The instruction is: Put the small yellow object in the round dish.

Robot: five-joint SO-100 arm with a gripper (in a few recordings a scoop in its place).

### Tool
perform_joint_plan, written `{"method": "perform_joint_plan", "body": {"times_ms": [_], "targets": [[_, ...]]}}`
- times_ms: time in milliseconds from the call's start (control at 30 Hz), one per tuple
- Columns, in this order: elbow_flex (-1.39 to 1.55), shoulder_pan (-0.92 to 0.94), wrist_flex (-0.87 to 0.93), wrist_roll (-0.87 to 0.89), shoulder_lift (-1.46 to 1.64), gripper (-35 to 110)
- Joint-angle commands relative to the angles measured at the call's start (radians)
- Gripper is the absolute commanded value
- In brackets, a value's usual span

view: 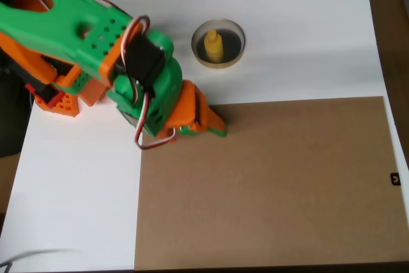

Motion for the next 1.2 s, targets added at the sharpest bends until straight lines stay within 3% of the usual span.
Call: {"method": "perform_joint_plan", "body": {"times_ms": [0, 433, 733, 1167], "targets": [[-0.058, 0.038, -0.031, 0.02, -0.005, 29], [-0.202, 0.267, -0.057, 0.27, 0.032, 28], [0.114, 0.428, -0.241, 0.376, 0.417, 28], [0.525, 0.637, -0.48, 0.396, 0.718, 27]]}}
